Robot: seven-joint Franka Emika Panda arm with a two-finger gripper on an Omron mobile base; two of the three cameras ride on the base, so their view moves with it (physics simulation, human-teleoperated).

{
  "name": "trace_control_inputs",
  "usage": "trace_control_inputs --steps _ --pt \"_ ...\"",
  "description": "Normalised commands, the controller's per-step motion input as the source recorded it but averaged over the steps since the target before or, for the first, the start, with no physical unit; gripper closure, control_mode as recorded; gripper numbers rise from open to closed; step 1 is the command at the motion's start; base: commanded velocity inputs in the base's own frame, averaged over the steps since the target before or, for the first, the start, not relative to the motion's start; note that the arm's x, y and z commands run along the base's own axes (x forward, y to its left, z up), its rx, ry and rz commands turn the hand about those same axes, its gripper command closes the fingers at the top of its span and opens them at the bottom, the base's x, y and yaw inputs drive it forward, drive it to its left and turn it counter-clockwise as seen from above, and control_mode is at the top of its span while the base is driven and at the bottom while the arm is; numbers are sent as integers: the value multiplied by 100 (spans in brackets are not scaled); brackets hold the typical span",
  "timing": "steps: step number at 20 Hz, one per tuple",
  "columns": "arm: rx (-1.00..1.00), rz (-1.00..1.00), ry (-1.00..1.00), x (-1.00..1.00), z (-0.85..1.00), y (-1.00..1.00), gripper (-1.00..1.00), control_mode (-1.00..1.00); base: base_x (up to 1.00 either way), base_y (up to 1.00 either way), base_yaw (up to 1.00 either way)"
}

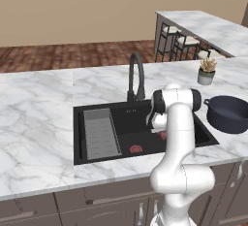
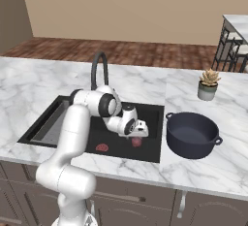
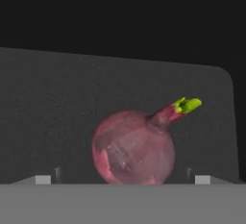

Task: Dump the onion from the pot into the sink. Then turn on the water and wash the onion. Then turn off the water and put the onion back in the pot.

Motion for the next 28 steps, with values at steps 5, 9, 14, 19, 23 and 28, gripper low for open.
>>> trace_control_inputs --steps 5,9,14,19,23,28 --pt "0 0 0 2 -29 -13 -100 -100 0 0 0" --pt "0 0 0 10 -28 -12 -100 -100 0 0 0" --pt "0 0 0 15 -26 -13 -100 -100 0 0 0" --pt "0 0 0 12 -21 -6 -100 -100 0 0 0" --pt "0 0 -1 -4 -14 0 100 -100 0 0 0" --pt "0 0 -1 -49 -31 -1 100 -100 0 0 0"
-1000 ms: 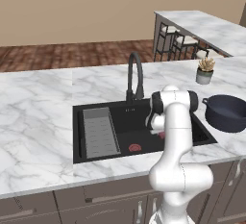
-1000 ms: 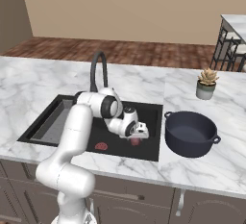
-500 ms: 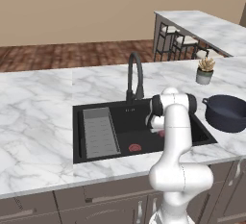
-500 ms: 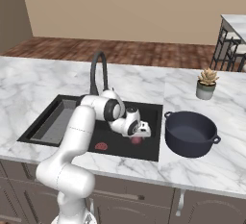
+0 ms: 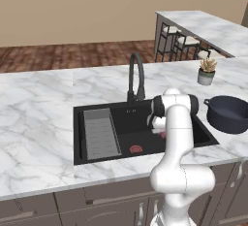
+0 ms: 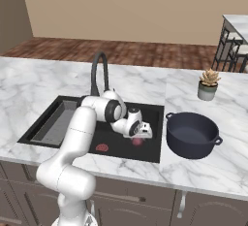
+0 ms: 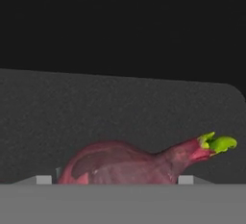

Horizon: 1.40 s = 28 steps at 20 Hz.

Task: Dump the onion from the pot into the sink. Then turn on the water and wash the onion. Then turn off the water and put the onion back in the pot.

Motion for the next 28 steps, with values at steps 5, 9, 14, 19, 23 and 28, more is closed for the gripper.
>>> trace_control_inputs --steps 5,9,14,19,23,28 --pt "0 -3 -1 -41 -23 0 100 -100 0 0 0" --pt "0 0 -15 -38 38 0 100 -100 0 0 0" --pt "0 0 -17 -47 97 0 100 -100 0 0 0" --pt "0 -3 -12 -65 100 0 100 -100 0 0 0" --pt "0 -6 0 -54 100 0 100 -100 0 0 0" --pt "0 -6 0 -41 100 0 100 -100 0 0 0"
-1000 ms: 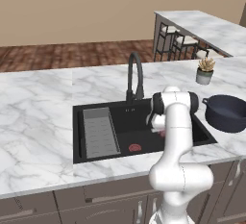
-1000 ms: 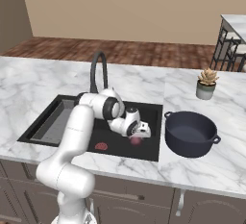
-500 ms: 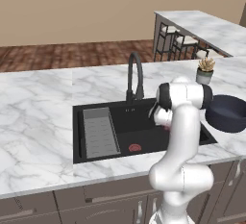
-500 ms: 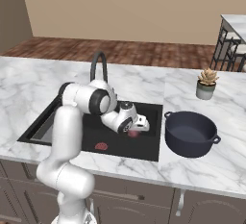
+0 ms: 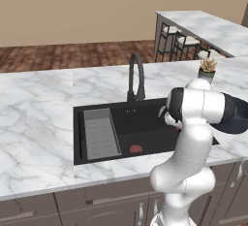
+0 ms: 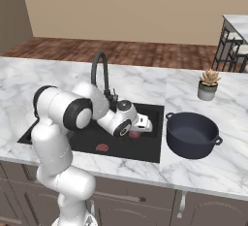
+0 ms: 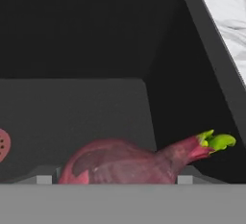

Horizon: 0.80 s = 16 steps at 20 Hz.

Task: Dump the onion from the pot into the sink. Then turn on the water and wash the onion. Then turn off the water and put the onion back in the pot.

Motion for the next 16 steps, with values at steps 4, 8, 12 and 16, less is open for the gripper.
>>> trace_control_inputs --steps 4,8,12,16 --pt "0 -4 0 -21 100 2 100 -100 0 0 0" --pt "0 -3 0 -9 100 13 100 -100 0 0 0" --pt "0 -4 0 -10 100 7 100 -100 0 0 0" --pt "0 -7 0 -24 93 0 100 -100 0 0 0"
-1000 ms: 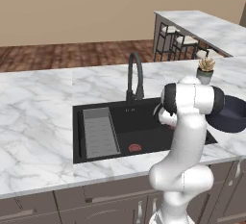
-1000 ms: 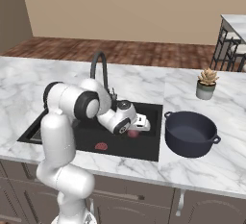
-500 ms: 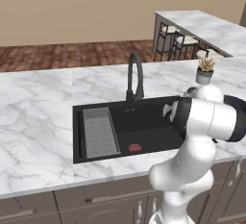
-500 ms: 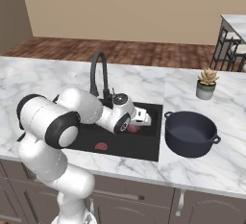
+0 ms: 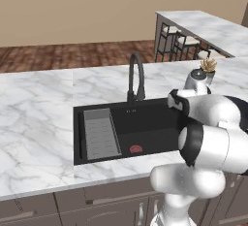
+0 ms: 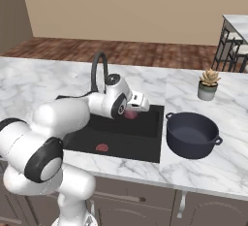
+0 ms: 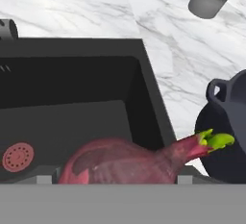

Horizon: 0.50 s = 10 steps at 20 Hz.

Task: Dump the onion from the pot into the sink. Then turn on the water and wash the onion. Then turn off the water and put the onion back in the pot.

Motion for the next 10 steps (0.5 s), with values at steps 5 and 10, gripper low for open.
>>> trace_control_inputs --steps 5,10 --pt "0 -13 2 -46 55 -2 100 -100 0 0 0" --pt "0 -17 0 -44 39 -5 100 -100 0 0 0"
